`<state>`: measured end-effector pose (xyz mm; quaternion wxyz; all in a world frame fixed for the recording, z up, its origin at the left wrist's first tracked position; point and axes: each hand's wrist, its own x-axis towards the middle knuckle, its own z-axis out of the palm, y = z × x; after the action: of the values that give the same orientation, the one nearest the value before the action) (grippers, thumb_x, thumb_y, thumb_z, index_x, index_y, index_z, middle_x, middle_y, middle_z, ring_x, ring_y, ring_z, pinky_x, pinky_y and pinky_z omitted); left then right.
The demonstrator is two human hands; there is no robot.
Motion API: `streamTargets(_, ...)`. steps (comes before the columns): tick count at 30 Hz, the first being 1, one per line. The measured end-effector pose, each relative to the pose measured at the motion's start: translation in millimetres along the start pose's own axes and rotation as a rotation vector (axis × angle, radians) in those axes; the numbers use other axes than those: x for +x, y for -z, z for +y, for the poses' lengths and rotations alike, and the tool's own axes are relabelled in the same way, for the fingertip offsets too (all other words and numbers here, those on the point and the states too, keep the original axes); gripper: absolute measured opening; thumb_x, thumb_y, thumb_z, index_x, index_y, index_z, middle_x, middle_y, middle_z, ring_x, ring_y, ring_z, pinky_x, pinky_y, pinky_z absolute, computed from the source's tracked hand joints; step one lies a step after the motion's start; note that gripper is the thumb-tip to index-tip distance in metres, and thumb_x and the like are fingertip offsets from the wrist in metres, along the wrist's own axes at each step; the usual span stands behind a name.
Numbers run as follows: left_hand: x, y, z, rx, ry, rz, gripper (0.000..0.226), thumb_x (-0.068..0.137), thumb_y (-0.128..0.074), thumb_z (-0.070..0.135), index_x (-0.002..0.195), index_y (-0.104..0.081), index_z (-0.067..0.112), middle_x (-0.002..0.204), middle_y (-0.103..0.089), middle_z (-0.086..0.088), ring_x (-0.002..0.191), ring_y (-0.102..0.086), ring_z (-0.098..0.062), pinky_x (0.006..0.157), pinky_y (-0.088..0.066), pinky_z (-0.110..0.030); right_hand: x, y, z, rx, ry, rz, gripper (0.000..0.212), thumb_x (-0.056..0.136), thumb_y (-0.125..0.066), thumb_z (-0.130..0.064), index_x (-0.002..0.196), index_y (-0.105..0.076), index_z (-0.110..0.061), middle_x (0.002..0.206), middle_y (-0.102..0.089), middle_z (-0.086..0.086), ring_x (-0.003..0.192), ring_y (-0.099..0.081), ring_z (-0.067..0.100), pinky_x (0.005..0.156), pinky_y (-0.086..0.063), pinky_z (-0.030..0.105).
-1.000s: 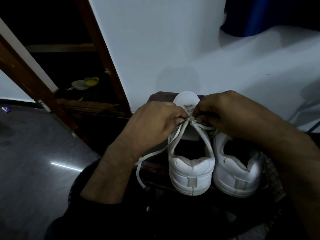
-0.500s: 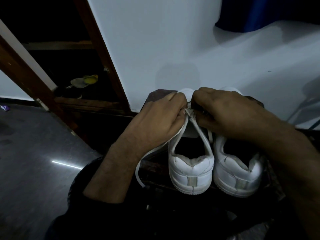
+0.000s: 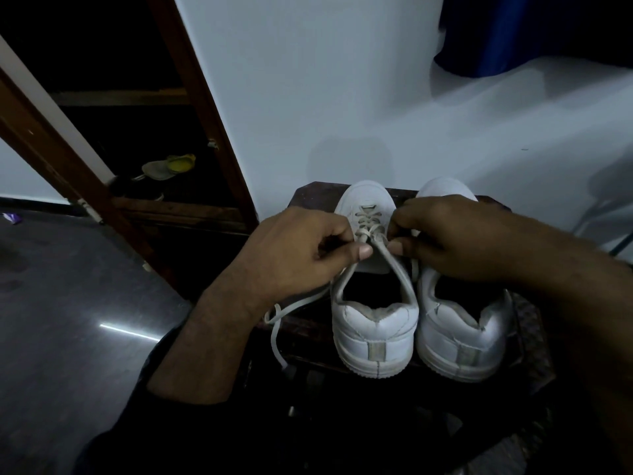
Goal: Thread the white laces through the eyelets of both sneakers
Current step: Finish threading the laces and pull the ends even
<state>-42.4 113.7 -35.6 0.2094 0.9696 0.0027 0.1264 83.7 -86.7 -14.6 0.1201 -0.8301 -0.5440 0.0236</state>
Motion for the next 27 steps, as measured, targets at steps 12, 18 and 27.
streamTargets(12,-2,9,-28,0.046,-0.091,-0.05,0.018,0.098,-0.054,0.04,0.085,-0.058,0.027,0.082,-0.055,0.014,0.085,-0.051,-0.01,0.072,-0.047,-0.037,-7,9,11,-0.228,0.012,-0.047,0.013,0.097,-0.046,-0.048,0.098,-0.056,-0.039,0.104,-0.038,-0.024,0.109,-0.038,0.013,0.083,-0.031,0.032)
streamTargets(18,-3,9,-14,0.048,0.084,0.143,0.017,0.092,-0.073,0.029,0.09,-0.056,0.028,0.075,-0.055,0.013,0.071,-0.054,-0.007,0.06,-0.045,-0.03,-2,12,4,-0.199,-0.053,0.184,0.005,0.091,-0.061,-0.041,0.092,-0.061,-0.036,0.092,-0.05,-0.013,0.092,-0.046,0.015,0.075,-0.035,0.033)
streamTargets(27,-4,2,14,-0.427,0.336,-0.018,0.044,0.102,-0.063,0.03,0.059,-0.067,0.022,0.056,-0.069,0.003,0.042,-0.055,-0.009,0.052,-0.041,-0.014,-12,0,-23,-0.298,-0.187,-0.12,0.016,0.097,-0.056,-0.034,0.1,-0.072,-0.034,0.101,-0.065,-0.002,0.098,-0.063,0.022,0.072,-0.037,0.028)
